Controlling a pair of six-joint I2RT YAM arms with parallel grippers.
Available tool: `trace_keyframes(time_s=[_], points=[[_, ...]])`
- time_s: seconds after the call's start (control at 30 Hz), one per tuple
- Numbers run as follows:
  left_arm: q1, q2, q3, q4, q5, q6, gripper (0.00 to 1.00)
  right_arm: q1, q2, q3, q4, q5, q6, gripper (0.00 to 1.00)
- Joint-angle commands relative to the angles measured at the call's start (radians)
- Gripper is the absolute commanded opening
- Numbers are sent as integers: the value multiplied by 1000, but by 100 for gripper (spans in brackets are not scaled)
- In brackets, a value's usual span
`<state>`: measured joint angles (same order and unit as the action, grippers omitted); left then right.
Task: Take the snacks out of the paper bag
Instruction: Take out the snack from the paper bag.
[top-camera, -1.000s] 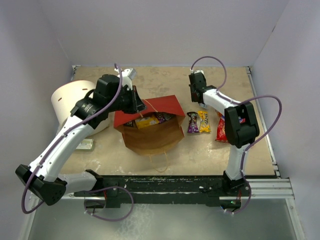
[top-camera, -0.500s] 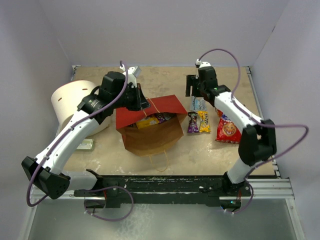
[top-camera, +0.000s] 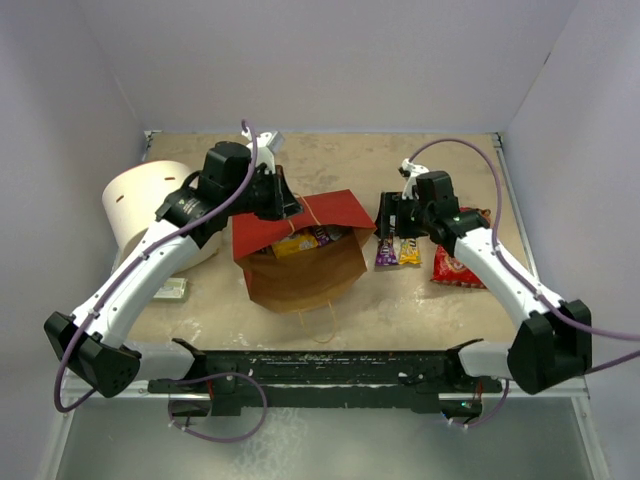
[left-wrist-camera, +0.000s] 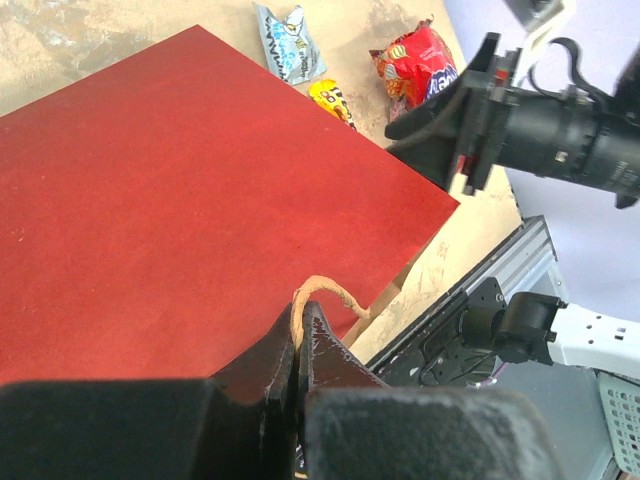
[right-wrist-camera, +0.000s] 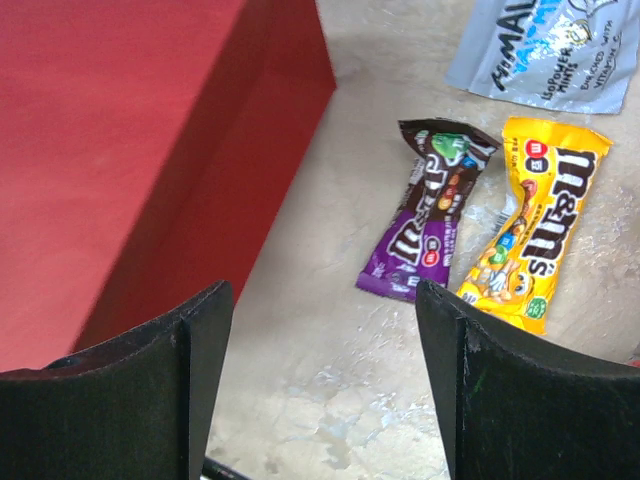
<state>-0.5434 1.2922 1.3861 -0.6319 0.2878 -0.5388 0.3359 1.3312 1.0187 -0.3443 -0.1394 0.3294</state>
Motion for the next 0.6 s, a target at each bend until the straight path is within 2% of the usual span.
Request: trace_keyframes(time_s=[0.0,0.33,0.57], points=[[8,12,8,73,27,7,0,5,-129,59,-15,-112,6,76],[11,29,23,103,49,-29,0,56,-347,70,46,-329,-57,76],[16,23,34,95,51,-35,0,374,-289,120,85,-239,-163,76]])
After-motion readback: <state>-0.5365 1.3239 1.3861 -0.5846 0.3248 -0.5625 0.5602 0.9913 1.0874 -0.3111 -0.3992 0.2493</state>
